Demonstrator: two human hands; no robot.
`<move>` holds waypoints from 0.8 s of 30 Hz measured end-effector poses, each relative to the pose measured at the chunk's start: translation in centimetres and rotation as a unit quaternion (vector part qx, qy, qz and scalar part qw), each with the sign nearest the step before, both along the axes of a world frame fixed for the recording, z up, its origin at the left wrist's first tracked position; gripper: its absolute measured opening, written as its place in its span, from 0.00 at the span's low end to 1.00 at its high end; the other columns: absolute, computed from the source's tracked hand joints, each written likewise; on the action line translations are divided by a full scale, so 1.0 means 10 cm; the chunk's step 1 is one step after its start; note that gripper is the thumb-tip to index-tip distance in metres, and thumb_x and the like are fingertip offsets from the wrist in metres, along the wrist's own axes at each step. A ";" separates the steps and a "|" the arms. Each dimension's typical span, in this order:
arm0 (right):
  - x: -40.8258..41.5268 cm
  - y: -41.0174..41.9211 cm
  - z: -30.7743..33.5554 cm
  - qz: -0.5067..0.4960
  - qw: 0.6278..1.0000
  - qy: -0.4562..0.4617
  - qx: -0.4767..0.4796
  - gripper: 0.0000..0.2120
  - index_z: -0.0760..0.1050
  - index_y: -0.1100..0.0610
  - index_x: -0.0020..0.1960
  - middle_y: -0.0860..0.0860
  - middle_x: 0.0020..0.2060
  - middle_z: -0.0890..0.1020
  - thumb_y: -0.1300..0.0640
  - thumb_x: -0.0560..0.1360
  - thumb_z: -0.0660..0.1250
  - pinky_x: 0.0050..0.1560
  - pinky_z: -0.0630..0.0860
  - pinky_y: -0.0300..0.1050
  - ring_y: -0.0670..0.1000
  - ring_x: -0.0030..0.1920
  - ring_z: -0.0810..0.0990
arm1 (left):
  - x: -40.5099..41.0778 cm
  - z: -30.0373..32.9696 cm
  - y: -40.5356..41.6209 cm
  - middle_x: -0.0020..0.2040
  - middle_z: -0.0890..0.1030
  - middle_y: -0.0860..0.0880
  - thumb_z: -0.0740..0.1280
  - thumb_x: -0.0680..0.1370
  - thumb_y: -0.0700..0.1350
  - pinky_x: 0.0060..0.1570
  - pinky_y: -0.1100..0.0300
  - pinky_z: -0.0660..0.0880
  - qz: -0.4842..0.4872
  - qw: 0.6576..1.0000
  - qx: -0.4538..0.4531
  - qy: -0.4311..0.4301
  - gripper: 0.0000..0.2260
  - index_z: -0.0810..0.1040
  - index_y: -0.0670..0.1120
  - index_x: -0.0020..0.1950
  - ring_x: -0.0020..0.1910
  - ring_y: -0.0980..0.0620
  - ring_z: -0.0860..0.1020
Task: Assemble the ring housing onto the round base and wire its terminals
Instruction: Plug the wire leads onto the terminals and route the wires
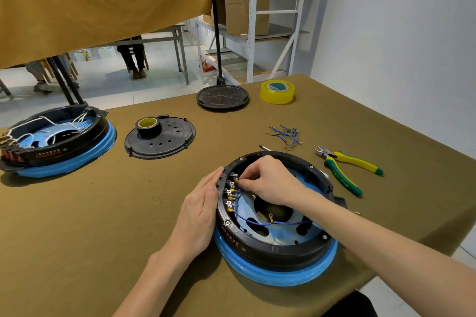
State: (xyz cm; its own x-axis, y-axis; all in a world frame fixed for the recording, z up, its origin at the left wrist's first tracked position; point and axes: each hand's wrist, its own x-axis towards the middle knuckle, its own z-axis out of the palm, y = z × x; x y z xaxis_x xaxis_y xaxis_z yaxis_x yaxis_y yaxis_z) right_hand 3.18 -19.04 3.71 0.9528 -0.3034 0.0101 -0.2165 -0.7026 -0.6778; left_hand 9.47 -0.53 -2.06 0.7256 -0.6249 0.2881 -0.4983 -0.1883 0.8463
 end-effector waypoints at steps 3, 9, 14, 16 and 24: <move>-0.01 -0.02 -0.01 -0.014 1.000 0.000 0.002 0.05 0.87 0.55 0.44 0.47 0.35 0.85 0.56 0.76 0.74 0.40 0.74 0.35 0.44 0.37 0.80 | -0.03 0.00 -0.02 0.74 0.75 0.56 0.48 0.85 0.57 0.76 0.55 0.66 0.008 1.000 -0.020 0.013 0.26 0.71 0.50 0.78 0.74 0.62 0.70; 0.02 -0.05 0.02 -0.015 1.000 0.013 0.009 0.06 0.86 0.50 0.39 0.42 0.31 0.83 0.56 0.74 0.75 0.32 0.70 0.28 0.39 0.33 0.79 | -0.03 0.01 -0.02 0.73 0.76 0.56 0.48 0.84 0.59 0.75 0.55 0.68 0.014 0.999 -0.031 0.014 0.28 0.72 0.49 0.77 0.73 0.62 0.71; -0.01 -0.05 0.02 -0.011 1.000 0.009 0.014 0.04 0.87 0.51 0.41 0.44 0.33 0.85 0.56 0.74 0.75 0.37 0.77 0.32 0.41 0.37 0.82 | -0.03 0.02 -0.03 0.73 0.76 0.56 0.48 0.85 0.57 0.74 0.56 0.68 0.015 0.999 -0.024 0.014 0.26 0.72 0.49 0.77 0.72 0.62 0.71; -0.02 -0.05 0.02 -0.010 1.000 0.006 0.018 0.04 0.88 0.52 0.43 0.46 0.34 0.86 0.56 0.75 0.75 0.43 0.80 0.39 0.44 0.39 0.84 | -0.03 0.02 -0.03 0.73 0.76 0.56 0.48 0.85 0.55 0.75 0.57 0.67 0.015 1.000 -0.023 0.013 0.25 0.72 0.49 0.77 0.72 0.63 0.71; 0.03 -0.03 0.00 -0.002 1.000 -0.020 0.019 0.03 0.88 0.56 0.45 0.48 0.37 0.87 0.60 0.73 0.76 0.45 0.81 0.40 0.46 0.38 0.84 | -0.06 0.03 -0.03 0.73 0.75 0.55 0.48 0.85 0.54 0.76 0.53 0.66 0.013 0.999 -0.027 0.020 0.25 0.72 0.49 0.77 0.73 0.61 0.70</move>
State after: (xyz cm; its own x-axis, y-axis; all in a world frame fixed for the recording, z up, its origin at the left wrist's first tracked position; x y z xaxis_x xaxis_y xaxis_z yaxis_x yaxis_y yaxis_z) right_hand 3.45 -19.35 3.74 0.9509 -0.3072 0.0364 -0.1909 -0.6754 -0.7123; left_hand 8.85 -0.87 -1.75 0.7529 -0.5899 0.2919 -0.4598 -0.1541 0.8745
